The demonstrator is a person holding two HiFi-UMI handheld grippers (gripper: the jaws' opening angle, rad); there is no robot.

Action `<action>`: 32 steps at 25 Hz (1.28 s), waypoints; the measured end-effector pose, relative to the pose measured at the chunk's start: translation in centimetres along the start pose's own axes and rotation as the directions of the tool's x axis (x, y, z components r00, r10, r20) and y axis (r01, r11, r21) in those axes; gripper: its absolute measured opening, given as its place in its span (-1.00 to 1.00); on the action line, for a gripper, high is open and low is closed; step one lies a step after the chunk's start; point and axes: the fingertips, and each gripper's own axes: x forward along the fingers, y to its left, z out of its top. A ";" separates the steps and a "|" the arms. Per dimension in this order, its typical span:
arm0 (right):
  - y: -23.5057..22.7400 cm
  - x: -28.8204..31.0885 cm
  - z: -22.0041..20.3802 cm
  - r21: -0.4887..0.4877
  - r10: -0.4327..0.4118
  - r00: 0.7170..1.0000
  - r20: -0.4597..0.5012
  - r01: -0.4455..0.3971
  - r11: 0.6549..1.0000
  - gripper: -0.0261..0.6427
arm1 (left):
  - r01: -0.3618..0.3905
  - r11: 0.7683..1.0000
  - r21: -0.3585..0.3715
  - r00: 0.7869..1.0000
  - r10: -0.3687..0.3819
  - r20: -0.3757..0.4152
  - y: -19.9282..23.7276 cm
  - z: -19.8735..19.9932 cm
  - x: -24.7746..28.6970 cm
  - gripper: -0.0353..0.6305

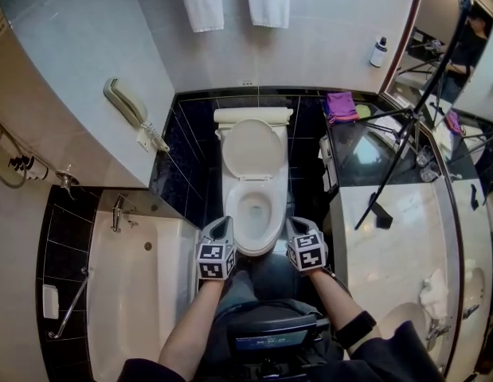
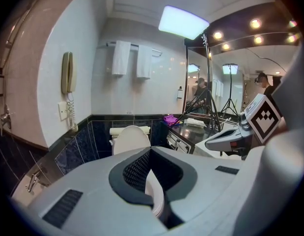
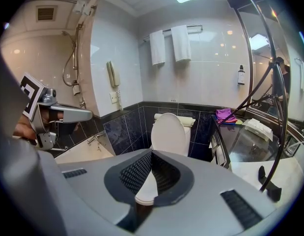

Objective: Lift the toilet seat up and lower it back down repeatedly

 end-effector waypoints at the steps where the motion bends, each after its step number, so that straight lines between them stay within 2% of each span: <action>1: 0.0 0.0 0.0 -0.002 -0.002 1.000 -0.002 0.002 1.000 -0.87 | -0.001 1.000 0.001 1.000 0.001 0.001 0.0 -0.1 -0.1 -0.92; 7: -0.2 0.5 -0.4 -0.006 -0.005 1.000 -0.005 0.005 1.000 -0.87 | 0.005 0.999 0.037 1.000 -0.004 -0.006 -0.2 -0.3 0.4 -0.92; 13: -0.5 1.8 -2.0 0.046 -0.019 0.999 -0.038 0.021 0.999 -0.86 | 0.043 0.998 0.052 0.999 -0.043 0.006 -0.3 -1.2 1.3 -0.92; 18: -1.0 5.2 -6.0 0.179 0.030 0.995 -0.095 -0.013 0.984 -0.62 | 0.057 0.994 0.090 0.998 -0.056 -0.013 0.4 -3.3 3.5 -0.92; 21: -2.1 8.0 -8.8 0.277 0.060 0.989 -0.138 -0.020 0.961 -0.44 | 0.062 0.995 0.083 0.998 -0.060 -0.025 0.9 -4.9 5.6 -0.92; 24: -2.0 9.6 -12.6 0.384 0.079 0.982 -0.170 -0.007 0.923 -0.31 | 0.089 0.991 0.097 0.994 -0.083 -0.066 0.9 -7.2 7.1 -0.92; 29: -2.9 14.0 -19.5 0.485 0.099 0.971 -0.218 0.020 0.874 -0.24 | 0.100 0.990 0.099 0.993 -0.092 -0.079 1.3 -11.7 11.1 -0.92; 32: -2.9 17.3 -24.6 0.576 0.121 0.964 -0.238 0.040 0.816 -0.25 | 0.100 0.990 0.103 0.992 -0.092 -0.085 2.0 -15.7 13.7 -0.92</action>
